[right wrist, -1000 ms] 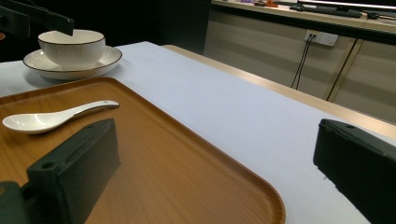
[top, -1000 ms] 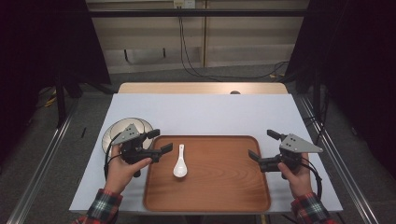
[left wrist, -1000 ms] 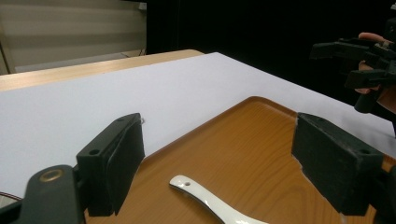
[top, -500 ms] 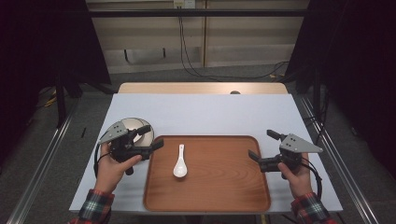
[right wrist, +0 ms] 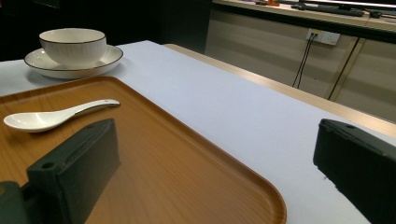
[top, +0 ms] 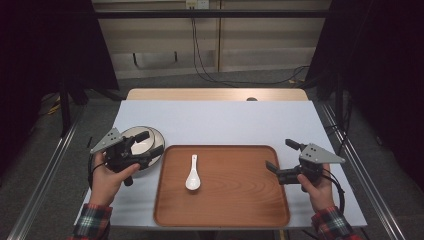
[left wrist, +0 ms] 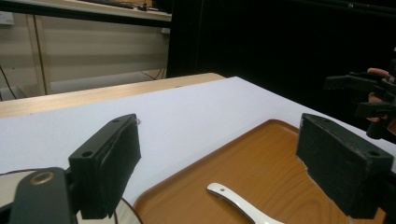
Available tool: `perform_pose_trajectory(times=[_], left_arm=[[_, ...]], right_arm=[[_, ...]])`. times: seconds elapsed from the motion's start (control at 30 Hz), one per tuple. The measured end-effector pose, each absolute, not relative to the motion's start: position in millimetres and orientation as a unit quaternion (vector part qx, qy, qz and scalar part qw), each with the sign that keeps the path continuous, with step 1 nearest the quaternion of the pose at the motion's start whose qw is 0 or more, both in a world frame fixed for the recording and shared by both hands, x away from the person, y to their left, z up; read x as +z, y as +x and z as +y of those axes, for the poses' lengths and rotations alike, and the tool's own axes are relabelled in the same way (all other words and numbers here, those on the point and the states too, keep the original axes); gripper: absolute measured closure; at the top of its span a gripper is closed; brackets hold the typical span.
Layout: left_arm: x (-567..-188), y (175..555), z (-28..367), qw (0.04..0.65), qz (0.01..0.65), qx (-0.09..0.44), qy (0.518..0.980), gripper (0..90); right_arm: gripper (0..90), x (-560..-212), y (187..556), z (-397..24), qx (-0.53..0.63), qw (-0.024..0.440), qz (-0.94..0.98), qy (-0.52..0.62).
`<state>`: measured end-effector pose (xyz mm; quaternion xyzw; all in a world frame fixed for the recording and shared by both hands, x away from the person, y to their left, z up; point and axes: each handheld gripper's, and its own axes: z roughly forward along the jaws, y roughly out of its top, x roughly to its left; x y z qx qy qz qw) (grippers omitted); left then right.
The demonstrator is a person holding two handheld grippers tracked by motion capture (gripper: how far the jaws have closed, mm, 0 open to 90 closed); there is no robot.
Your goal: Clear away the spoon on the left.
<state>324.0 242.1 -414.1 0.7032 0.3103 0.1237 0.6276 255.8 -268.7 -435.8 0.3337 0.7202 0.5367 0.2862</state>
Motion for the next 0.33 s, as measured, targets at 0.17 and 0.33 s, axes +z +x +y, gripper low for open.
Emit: perform_pose_trajectory(times=[0.17,0.33], left_arm=[[-412.7,325.1,249.4,0.623,0.313,0.131,0.704,13.5],[-411.9,326.4,250.7,0.623,0.318,0.135,0.702,13.3]], right_arm=[[0.0,-435.9,255.6,-269.0,0.535,0.285,0.72,0.336],[0.0,-438.2,255.8,-267.8,0.531,0.282,0.726,0.335]])
